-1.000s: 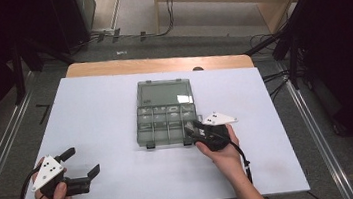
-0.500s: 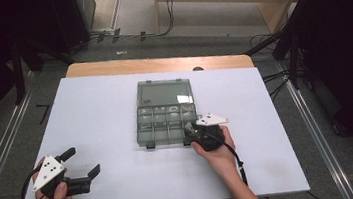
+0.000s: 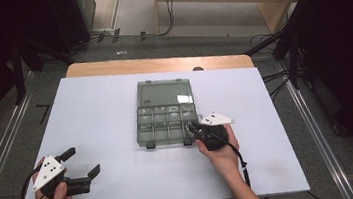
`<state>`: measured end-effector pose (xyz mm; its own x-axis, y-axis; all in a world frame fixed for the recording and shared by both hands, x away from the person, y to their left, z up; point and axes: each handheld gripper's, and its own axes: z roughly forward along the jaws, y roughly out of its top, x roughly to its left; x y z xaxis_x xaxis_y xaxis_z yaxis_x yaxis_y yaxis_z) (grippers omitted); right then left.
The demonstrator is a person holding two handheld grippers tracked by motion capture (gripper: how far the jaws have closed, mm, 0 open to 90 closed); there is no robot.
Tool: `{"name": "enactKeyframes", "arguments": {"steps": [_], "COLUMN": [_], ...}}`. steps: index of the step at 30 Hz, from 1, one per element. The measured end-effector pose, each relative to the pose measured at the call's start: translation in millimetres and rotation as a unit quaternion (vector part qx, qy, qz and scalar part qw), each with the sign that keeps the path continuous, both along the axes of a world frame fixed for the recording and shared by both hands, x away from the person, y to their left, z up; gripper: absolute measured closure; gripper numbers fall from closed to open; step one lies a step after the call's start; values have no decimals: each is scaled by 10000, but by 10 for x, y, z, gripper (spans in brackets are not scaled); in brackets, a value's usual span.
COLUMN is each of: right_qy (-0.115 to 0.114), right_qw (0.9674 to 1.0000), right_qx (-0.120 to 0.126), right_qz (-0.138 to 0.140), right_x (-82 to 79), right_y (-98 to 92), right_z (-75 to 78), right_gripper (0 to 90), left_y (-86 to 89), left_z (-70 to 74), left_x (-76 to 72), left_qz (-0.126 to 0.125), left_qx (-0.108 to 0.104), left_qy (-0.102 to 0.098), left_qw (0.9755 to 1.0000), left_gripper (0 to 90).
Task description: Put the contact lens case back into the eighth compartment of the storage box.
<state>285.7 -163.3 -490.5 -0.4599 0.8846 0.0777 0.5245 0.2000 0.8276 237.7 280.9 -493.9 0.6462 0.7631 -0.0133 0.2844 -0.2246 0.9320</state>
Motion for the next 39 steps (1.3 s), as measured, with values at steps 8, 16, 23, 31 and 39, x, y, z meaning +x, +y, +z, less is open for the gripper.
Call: {"name": "enactKeyframes", "arguments": {"steps": [8, 16, 23, 31, 39], "right_qy": [27, 109, 203, 57, -103], "right_qw": [9999, 9994, 9990, 9988, 9956], "right_qx": [126, 321, 375, 442, 861], "right_qz": [103, 120, 110, 223, 349], "right_x": [3, 10, 24, 25, 45], "right_y": [16, 11, 10, -63, -210], "right_z": [-22, -61, -57, -66, 20], "right_gripper": [884, 886, 887, 821, 492], "left_y": [-3, -15, -48, -204, -344], "left_z": [1, 4, 31, 110, 206], "left_x": [0, 0, -3, 46, 110], "left_qz": [-7, -27, -55, -188, -373], "left_qx": [30, 49, 25, -27, -128], "left_qy": [4, -15, -39, -144, -189], "left_qw": [10000, 10000, 10000, 9997, 9990], "left_gripper": [0, 0, 0, 0, 0]}}
